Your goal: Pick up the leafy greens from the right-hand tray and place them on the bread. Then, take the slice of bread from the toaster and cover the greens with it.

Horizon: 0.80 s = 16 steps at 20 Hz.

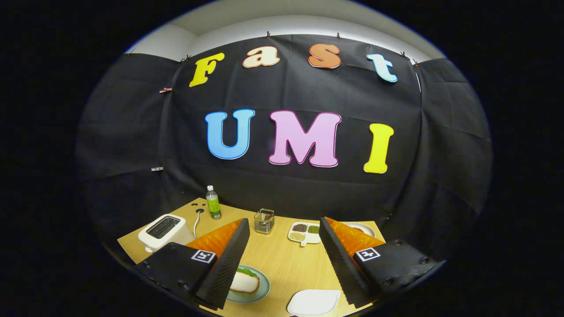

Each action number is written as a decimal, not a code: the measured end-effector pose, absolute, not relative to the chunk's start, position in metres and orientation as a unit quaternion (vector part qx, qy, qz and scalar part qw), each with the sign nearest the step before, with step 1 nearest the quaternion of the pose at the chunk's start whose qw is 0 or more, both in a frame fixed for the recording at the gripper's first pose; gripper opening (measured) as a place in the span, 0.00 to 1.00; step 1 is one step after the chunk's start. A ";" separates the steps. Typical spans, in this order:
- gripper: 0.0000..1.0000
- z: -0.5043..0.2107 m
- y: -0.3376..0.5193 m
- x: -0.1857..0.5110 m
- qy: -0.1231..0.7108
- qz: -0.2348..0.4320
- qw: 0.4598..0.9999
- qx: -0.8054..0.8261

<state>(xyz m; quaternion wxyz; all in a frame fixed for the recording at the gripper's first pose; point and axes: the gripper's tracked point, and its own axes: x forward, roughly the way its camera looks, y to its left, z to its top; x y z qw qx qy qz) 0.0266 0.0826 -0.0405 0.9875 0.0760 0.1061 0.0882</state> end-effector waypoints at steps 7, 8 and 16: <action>0.98 -0.014 0.049 -0.001 0.053 0.061 0.996 0.038; 0.98 -0.011 0.047 -0.004 0.051 0.060 0.996 0.038; 0.98 -0.002 0.047 -0.009 0.039 0.062 0.997 0.039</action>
